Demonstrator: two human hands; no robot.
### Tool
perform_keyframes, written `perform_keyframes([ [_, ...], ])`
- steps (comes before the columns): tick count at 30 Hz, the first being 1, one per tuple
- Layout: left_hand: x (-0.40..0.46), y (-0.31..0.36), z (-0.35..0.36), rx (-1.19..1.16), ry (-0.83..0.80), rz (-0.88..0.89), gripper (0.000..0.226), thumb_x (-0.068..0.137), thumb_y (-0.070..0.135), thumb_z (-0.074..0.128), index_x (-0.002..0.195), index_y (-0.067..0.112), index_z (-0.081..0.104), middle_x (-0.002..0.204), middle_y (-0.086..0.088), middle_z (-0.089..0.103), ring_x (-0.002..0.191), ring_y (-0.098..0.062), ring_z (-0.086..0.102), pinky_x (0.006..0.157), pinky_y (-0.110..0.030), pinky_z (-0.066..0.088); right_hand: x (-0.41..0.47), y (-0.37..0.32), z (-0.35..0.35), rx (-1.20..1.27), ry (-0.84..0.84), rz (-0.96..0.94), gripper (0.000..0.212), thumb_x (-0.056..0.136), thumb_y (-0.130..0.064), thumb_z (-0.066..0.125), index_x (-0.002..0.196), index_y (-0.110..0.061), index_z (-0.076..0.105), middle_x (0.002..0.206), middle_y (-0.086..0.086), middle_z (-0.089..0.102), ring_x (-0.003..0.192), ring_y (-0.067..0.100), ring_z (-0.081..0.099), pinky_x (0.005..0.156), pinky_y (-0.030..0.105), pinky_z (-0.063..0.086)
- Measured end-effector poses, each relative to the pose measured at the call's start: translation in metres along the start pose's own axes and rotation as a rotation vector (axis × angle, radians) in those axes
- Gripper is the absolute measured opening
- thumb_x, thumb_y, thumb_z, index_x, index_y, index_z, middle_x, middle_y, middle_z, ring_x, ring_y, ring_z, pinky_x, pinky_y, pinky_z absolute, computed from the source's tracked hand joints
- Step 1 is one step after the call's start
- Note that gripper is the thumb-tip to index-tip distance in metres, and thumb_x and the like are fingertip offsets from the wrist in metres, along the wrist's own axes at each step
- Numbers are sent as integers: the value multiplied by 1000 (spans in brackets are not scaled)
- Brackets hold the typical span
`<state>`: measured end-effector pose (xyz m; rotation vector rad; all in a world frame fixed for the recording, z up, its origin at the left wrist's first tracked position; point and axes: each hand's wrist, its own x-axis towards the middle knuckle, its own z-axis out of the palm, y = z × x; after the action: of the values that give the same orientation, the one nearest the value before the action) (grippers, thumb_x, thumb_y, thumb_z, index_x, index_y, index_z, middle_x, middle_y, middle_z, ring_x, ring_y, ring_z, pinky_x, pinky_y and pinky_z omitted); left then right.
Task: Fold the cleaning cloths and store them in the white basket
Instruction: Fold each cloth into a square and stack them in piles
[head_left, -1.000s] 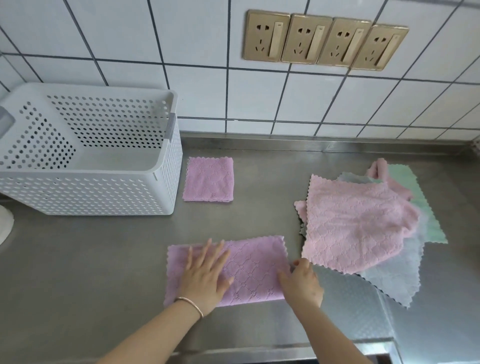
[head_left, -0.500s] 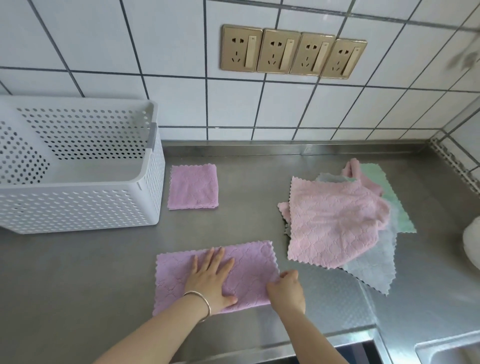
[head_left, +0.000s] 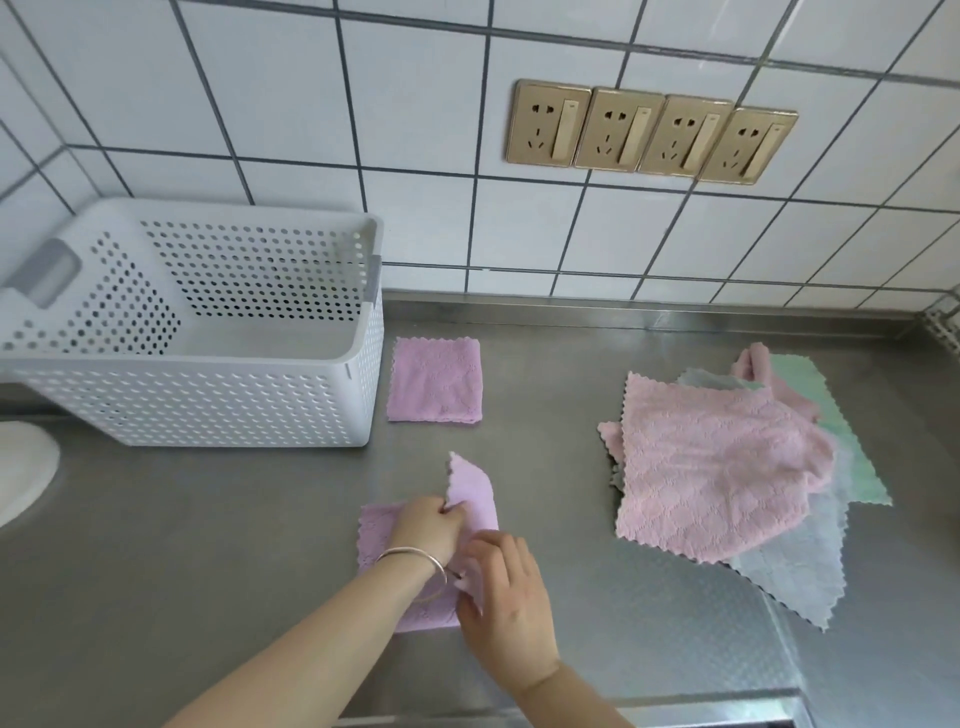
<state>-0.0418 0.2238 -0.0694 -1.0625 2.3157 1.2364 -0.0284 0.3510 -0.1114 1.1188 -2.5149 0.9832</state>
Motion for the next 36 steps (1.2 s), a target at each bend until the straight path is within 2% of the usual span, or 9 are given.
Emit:
perform_keyframes([
  [3,-1,-29,-7,-144,57,-24,28,87,36,51,73,13,58,79,-15,65,81,-32,62,62,-27,39,-8,1,13,-102,-235,74,85,43,-19,67,126,-17,47,129,-3,49,106,14,46,84,20,45],
  [5,4,-49,-8,-200,135,-63,23,84,31,54,69,14,55,87,-22,68,89,-37,63,69,-31,42,-14,4,22,-201,-394,74,87,53,-23,58,137,-16,39,140,1,45,125,17,37,90,23,49],
  [10,10,-88,-10,-205,200,-176,16,85,24,56,84,11,65,96,-18,69,92,-36,61,74,-31,44,-28,6,47,-286,-566,65,89,63,-19,28,148,-11,3,157,4,0,145,18,-8,110,33,13],
  [13,14,-100,-8,-212,245,-181,12,86,23,56,87,13,63,99,-16,69,90,-35,60,69,-30,40,-28,0,51,-294,-655,26,84,66,-24,34,148,-13,19,158,5,4,145,22,1,111,33,6],
  [17,18,-108,-4,-209,315,-181,13,86,24,55,75,18,50,95,-18,67,88,-36,59,68,-32,38,-31,3,55,-286,-728,23,88,67,-35,36,149,-15,12,156,5,-14,134,19,27,111,33,5],
  [21,18,-111,-1,-159,353,-182,17,86,25,53,74,15,49,94,-19,67,87,-37,59,70,-33,42,-27,3,54,-335,-751,-1,78,63,-49,40,133,-16,39,154,1,22,141,22,10,110,33,7],
  [24,18,-111,2,-118,364,-182,14,87,22,51,79,13,46,98,-22,65,92,-39,58,74,-37,44,-23,2,52,-324,-769,-1,74,61,-54,44,126,-20,49,136,0,53,135,22,27,109,34,9],
  [31,16,-110,4,-83,417,-148,10,88,14,50,84,10,42,100,-26,61,92,-42,57,72,-39,42,-18,3,53,-299,-715,-40,68,61,-57,44,120,-26,56,130,-2,59,123,17,39,107,34,18],
  [36,2,-132,14,249,510,235,43,76,34,46,115,15,51,111,-13,61,93,-32,60,76,-39,51,-14,5,49,-288,-594,-84,52,77,-47,43,121,-26,60,134,0,56,125,17,46,100,32,29],
])
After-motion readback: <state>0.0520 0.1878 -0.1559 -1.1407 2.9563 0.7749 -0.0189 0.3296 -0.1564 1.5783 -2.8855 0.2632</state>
